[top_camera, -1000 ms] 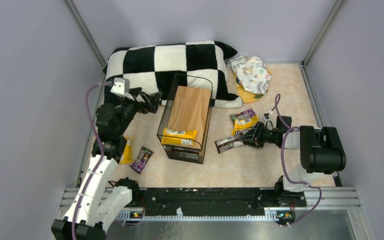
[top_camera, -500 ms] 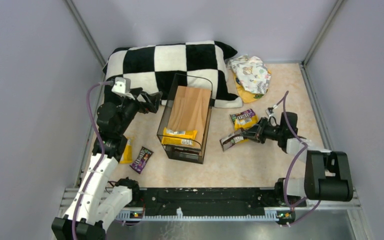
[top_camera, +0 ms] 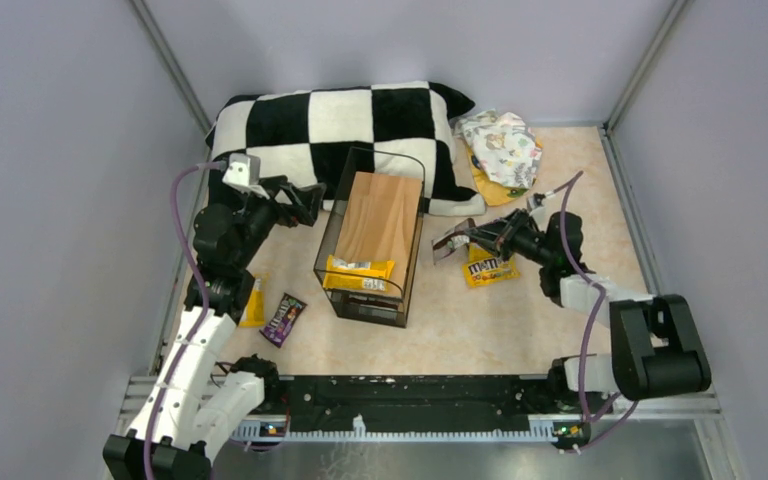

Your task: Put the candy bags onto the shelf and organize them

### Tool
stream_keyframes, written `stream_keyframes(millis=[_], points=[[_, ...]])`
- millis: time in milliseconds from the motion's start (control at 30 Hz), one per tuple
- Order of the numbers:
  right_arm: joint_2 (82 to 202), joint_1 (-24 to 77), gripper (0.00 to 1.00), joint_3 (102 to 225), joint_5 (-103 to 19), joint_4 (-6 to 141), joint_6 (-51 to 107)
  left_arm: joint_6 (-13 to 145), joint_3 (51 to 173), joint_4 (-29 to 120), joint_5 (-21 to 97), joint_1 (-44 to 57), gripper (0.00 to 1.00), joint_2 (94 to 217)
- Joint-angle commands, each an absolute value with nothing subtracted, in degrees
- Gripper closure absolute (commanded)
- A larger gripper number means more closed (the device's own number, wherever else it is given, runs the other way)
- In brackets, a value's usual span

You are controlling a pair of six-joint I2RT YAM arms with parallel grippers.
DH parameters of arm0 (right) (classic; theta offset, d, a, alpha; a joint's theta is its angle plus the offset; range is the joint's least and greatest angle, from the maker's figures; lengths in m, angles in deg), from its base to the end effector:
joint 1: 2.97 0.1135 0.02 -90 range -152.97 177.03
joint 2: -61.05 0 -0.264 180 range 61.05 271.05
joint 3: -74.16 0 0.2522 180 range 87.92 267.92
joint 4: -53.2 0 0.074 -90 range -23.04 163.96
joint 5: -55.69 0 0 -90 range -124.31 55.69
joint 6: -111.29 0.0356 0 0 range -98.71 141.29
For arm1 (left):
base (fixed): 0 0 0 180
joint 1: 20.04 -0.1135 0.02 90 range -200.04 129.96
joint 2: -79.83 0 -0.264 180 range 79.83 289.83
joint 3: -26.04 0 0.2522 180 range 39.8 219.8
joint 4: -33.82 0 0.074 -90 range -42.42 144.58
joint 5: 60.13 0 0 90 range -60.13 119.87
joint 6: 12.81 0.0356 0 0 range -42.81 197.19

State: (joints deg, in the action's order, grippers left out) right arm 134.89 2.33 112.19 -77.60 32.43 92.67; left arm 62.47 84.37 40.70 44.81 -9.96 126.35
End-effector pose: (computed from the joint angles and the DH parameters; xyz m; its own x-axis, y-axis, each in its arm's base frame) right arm 0.2442 0.0472 0.1936 -0.7711 0.6212 -0.1397 0.0129 0.2346 0.9720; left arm 0.1886 -0.0429 0.3660 -0.0254 -0.2448 -0.9692 0.4296 0.8728 -0.2317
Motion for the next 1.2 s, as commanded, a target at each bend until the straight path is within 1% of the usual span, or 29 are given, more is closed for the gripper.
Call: stream_keyframes(millis=[0,133,267,500,667,867,1033,1100,1167], points=[[141.7,8.0,1.0,115.1,-68.1,12.8,104.9,57.9,90.0,39.0,43.0,-9.8,0.01,127.5],[150.4,13.1,1.0,116.3,-62.2,-0.3,111.2,52.7,97.0,38.9,42.1,-9.8,0.01,132.2],[159.0,17.2,1.0,120.0,-57.6,-5.6,112.6,51.7,103.7,38.4,43.4,-9.8,0.01,138.4],[171.2,21.8,1.0,124.7,-54.3,-13.8,115.1,55.4,104.7,36.1,42.3,-9.8,0.01,141.7],[172.0,22.8,1.0,123.1,-54.2,-11.2,111.1,57.5,100.1,35.3,42.0,-9.8,0.01,139.4],[172.8,24.5,1.0,121.7,-54.7,-6.6,104.9,57.9,98.6,34.8,43.6,-9.8,0.01,137.2],[176.2,25.2,1.0,121.2,-56.9,-7.3,105.0,58.9,98.3,35.1,42.6,-9.8,0.01,138.2],[177.3,25.2,1.0,121.9,-59.2,-6.6,104.6,58.6,98.5,35.2,43.3,-9.8,0.01,138.9],[177.3,25.8,0.98,121.0,-58.8,-6.9,104.4,57.8,98.7,35.1,44.5,-10.1,0.01,139.6]])
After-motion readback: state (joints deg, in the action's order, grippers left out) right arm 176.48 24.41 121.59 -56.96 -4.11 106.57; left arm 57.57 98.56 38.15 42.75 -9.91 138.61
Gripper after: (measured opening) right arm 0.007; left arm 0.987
